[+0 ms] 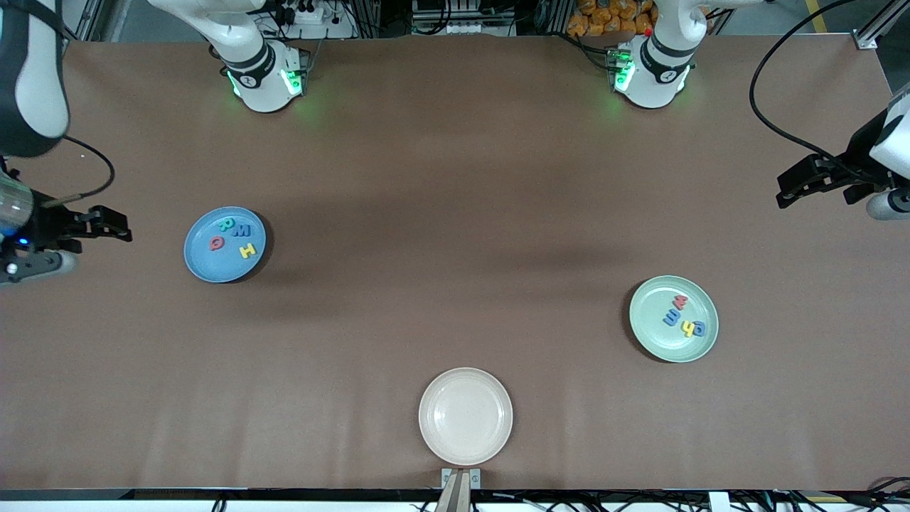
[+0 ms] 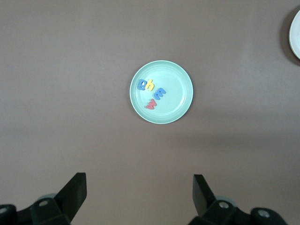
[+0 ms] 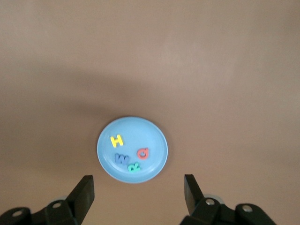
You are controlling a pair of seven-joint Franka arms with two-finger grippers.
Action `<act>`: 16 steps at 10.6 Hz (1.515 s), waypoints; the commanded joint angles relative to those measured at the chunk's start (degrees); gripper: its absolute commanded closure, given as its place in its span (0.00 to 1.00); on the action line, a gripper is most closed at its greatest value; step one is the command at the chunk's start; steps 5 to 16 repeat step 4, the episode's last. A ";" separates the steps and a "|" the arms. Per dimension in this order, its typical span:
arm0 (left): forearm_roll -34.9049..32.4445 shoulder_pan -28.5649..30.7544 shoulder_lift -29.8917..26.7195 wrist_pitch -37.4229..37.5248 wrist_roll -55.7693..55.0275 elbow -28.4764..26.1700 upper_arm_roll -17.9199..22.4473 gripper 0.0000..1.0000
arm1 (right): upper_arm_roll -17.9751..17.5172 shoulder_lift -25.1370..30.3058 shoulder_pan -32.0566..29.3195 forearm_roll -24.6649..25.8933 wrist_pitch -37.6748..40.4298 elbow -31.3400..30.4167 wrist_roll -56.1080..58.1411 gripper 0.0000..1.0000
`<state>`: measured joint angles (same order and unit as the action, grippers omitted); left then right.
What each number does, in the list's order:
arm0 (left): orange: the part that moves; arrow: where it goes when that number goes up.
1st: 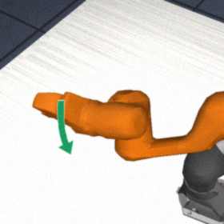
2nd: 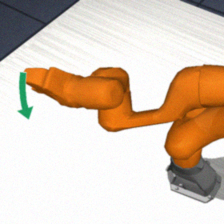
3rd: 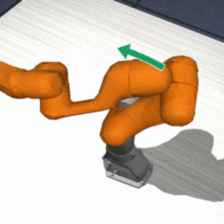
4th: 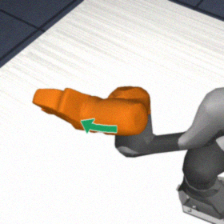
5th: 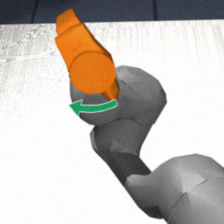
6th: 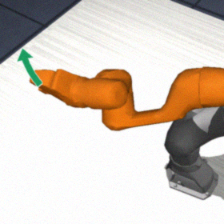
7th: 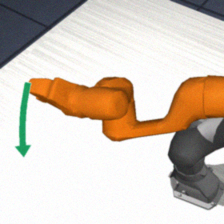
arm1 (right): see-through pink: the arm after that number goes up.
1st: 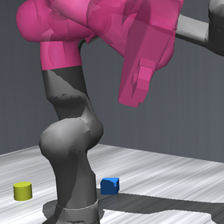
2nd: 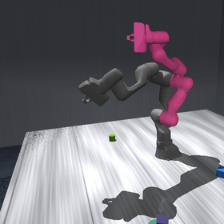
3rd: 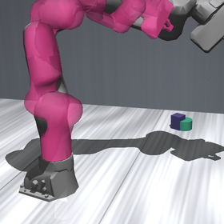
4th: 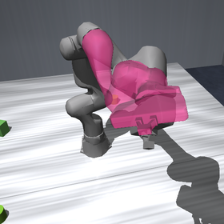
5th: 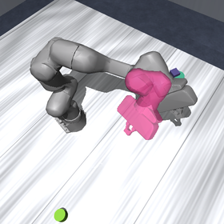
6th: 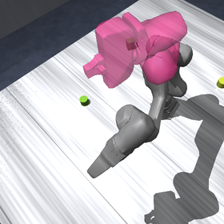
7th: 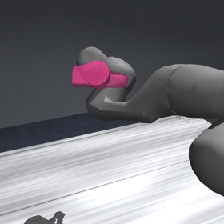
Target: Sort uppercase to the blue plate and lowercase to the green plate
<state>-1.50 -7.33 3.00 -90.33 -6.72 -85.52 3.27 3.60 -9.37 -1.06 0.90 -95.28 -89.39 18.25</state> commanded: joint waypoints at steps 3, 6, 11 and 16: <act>1.06 0.30 -0.54 -0.20 1.36 0.09 -0.02 0.00 | -0.88 4.88 -0.43 -2.48 -3.07 -1.30 -0.59 0.14; 0.89 0.30 -0.54 -0.20 1.36 0.09 -0.02 0.00 | -0.97 5.33 -0.17 -2.39 -3.07 -1.14 -0.59 0.14; 0.89 0.30 -0.54 -0.20 1.36 0.09 -0.02 0.00 | -0.97 5.33 -0.17 -2.39 -3.07 -1.14 -0.59 0.14; 0.89 0.30 -0.54 -0.20 1.36 0.09 -0.02 0.00 | -0.97 5.33 -0.17 -2.39 -3.07 -1.14 -0.59 0.14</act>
